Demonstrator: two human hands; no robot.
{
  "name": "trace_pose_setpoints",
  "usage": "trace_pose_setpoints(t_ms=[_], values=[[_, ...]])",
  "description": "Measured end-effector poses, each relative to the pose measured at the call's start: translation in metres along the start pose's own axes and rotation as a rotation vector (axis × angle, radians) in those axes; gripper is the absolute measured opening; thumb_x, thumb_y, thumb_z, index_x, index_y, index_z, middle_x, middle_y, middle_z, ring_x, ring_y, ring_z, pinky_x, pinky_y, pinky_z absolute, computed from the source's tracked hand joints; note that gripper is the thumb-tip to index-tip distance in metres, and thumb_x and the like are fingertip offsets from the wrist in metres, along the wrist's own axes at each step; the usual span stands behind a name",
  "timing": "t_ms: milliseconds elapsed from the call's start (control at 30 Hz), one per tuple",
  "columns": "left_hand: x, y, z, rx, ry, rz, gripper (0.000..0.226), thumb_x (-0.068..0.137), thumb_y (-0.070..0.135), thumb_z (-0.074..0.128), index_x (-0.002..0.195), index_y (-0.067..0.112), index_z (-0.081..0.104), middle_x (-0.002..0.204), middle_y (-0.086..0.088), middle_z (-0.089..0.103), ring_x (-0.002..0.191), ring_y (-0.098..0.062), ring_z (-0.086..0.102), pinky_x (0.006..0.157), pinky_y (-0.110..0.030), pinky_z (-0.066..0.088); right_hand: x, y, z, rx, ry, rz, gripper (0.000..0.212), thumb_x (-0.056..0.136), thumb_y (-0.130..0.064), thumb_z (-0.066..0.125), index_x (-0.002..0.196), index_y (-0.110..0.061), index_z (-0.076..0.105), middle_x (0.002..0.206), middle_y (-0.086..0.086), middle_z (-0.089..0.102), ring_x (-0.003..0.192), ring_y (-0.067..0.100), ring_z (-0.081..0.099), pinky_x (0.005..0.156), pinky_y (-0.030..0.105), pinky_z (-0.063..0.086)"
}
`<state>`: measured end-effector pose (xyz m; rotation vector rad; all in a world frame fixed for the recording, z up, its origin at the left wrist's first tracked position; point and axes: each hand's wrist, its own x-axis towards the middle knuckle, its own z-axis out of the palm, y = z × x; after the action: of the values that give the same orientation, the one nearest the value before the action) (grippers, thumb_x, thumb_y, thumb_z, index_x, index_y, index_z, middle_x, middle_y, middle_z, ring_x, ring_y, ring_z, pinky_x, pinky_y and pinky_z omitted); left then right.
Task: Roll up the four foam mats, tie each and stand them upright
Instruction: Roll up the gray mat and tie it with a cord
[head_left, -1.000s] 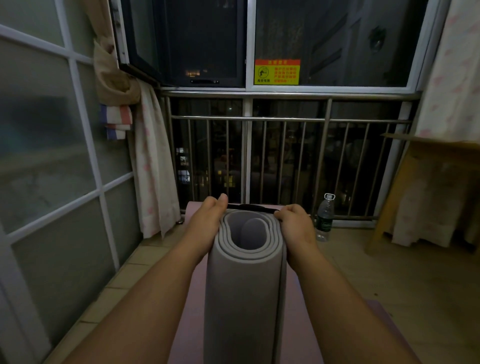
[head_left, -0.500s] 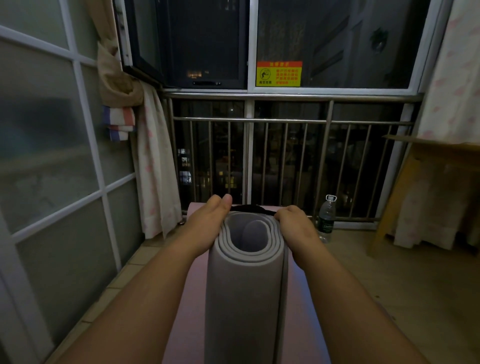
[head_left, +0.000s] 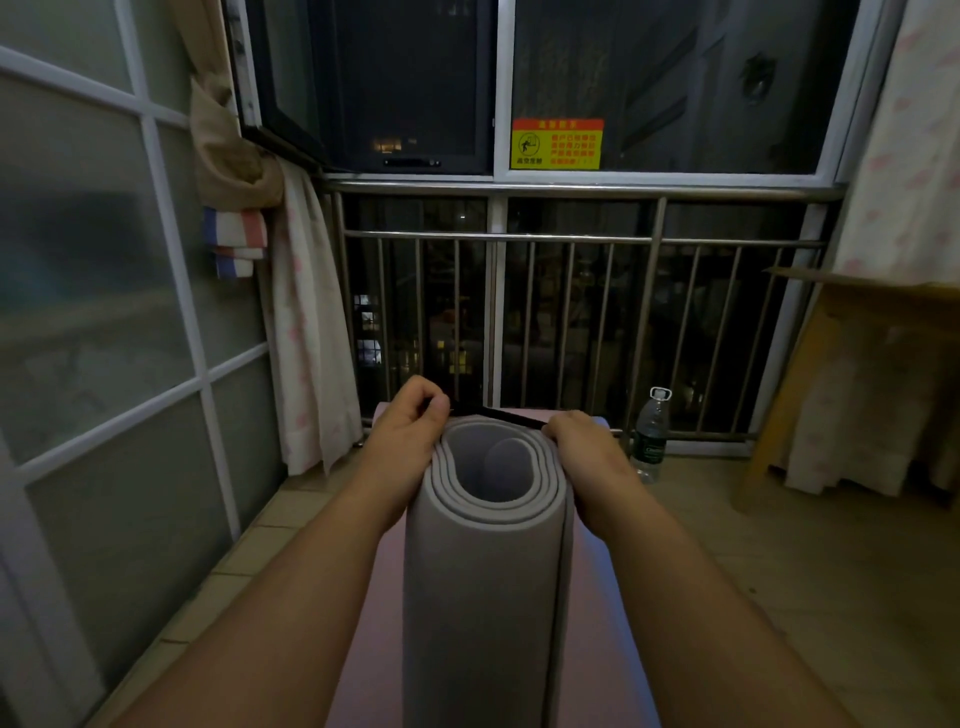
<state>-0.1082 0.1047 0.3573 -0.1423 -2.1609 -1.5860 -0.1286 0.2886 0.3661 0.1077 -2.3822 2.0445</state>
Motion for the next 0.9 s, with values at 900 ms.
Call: trace_pose_setpoints(t_ms=[900], values=[[-0.01,-0.021,0.007,-0.272,0.113,-0.205,0.047,0.1,0.053,0.03,0.102,0.016,0.059,0.104,-0.014,0.065,0.101,-0.029,0.062,0.094,-0.047,0.048,-0.004,0.017,0.009,0.237,0.114,0.065,0.019,0.082,-0.022,0.046,0.065,-0.018,0.039,0.064,0.003,0.042,0.065,0.022,0.04,0.065,0.04,0.034]])
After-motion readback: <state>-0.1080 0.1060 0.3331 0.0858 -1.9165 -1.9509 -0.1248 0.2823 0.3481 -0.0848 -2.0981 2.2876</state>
